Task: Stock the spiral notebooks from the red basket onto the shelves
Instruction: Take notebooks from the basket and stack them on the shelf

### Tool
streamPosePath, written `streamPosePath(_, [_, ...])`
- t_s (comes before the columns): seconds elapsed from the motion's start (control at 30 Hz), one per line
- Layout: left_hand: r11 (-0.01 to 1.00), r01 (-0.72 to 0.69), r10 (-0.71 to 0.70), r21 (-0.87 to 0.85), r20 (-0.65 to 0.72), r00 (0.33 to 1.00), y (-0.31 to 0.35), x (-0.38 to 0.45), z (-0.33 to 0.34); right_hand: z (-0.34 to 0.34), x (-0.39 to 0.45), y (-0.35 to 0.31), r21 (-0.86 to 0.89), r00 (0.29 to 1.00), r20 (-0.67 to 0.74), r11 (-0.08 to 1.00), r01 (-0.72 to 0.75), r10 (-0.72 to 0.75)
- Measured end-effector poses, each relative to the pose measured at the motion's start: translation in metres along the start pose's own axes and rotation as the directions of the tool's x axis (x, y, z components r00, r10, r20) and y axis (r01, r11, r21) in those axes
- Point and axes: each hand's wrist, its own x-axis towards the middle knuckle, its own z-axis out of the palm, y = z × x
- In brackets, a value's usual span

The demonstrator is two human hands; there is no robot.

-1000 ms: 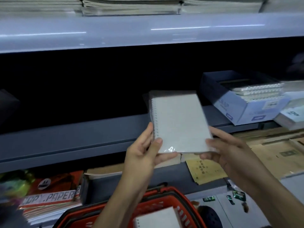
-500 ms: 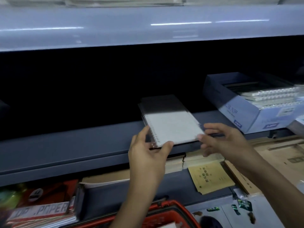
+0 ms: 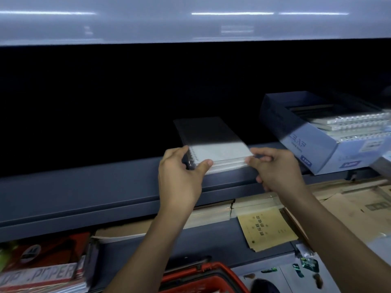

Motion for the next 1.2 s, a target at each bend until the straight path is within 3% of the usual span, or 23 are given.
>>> streamPosePath(0.37, [0.997, -0.046, 0.044, -0.056, -0.036, 0.998, -0.004, -0.023, -0.027, 0.002, -0.042, -0.002, 0.057, 0.989, -0.031, 0.988, 0.144, -0.142])
streamPosePath(0.5, [0.997, -0.052, 0.049, -0.064, -0.038, 0.998, -0.008, -0.053, -0.046, -0.007, -0.08, 0.001, 0.095, 0.991, -0.034, 0.987, 0.129, -0.127])
streamPosePath(0.7, [0.971, 0.18, -0.193, -0.16, -0.074, 0.978, -0.075, -0.121, -0.063, -0.002, -0.165, 0.041, 0.035, 0.985, 0.165, 0.998, -0.049, 0.042])
streamPosePath(0.77, [0.94, 0.311, -0.317, -0.14, -0.026, 0.948, -0.104, -0.153, -0.061, 0.005, -0.191, 0.068, -0.117, 0.941, 0.297, 0.984, -0.133, 0.163])
streamPosePath(0.87, [0.883, 0.467, -0.465, -0.049, 0.05, 0.884, -0.139, -0.201, -0.055, 0.015, -0.223, 0.119, -0.307, 0.819, 0.436, 0.917, -0.256, 0.374])
streamPosePath(0.97, [0.85, 0.517, -0.527, 0.102, 0.13, 0.84, -0.152, -0.238, -0.052, 0.019, -0.241, 0.15, -0.323, 0.727, 0.452, 0.854, -0.408, 0.518])
streamPosePath(1.1, [0.852, 0.444, -0.49, 0.278, 0.127, 0.862, -0.171, -0.266, -0.051, 0.021, -0.248, 0.152, -0.338, 0.724, 0.447, 0.848, -0.407, 0.526])
streamPosePath(1.2, [0.839, 0.496, -0.535, 0.223, 0.174, 0.827, -0.175, -0.274, -0.053, 0.027, -0.253, 0.155, -0.376, 0.698, 0.455, 0.83, -0.412, 0.553])
